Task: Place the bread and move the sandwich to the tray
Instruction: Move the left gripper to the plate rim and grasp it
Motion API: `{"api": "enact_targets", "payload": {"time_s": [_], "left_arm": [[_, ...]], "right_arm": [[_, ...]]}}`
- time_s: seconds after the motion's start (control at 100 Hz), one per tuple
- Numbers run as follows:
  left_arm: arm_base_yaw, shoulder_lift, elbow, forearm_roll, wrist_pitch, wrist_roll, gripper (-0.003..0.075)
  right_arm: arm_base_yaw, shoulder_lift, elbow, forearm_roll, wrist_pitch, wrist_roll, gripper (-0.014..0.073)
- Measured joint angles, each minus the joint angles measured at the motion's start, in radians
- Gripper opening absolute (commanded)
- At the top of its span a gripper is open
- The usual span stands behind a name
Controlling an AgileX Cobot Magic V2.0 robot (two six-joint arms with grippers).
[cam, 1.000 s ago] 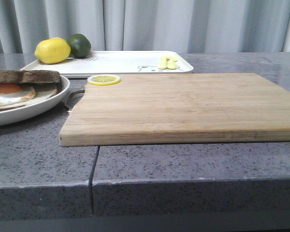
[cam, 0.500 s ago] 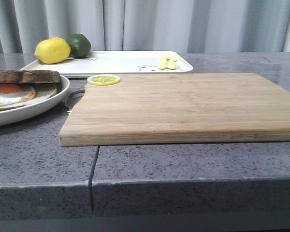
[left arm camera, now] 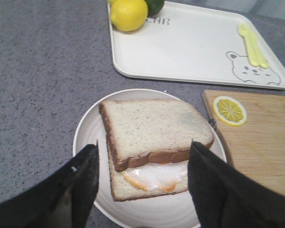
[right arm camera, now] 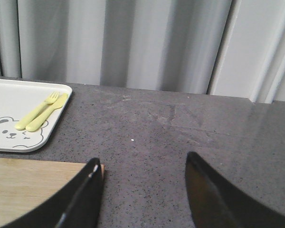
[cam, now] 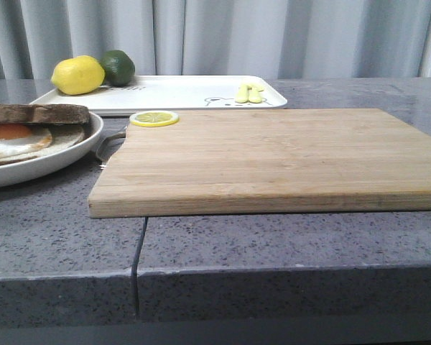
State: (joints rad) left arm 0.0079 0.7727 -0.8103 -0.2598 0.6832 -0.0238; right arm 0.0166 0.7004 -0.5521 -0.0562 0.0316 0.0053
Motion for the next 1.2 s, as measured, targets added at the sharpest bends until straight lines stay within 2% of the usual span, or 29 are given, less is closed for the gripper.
{"api": "enact_targets", "payload": {"time_s": [0.36,0.72,1.2], "left_arm": [[0.119,0.225,0.0,0.001,-0.014,-0.011,0.0347],[0.121,0.414,0.0,0.002,-0.023,-0.011,0.0347],[0.121,0.503,-0.002,-0.01,-0.066,-0.011,0.0347]], "right_arm": [[0.0,0.0,0.0,0.0,0.0,0.0,0.04],[0.0,0.0,0.0,0.0,0.0,0.0,0.04],[0.0,0.0,0.0,0.0,0.0,0.0,0.04]]}}
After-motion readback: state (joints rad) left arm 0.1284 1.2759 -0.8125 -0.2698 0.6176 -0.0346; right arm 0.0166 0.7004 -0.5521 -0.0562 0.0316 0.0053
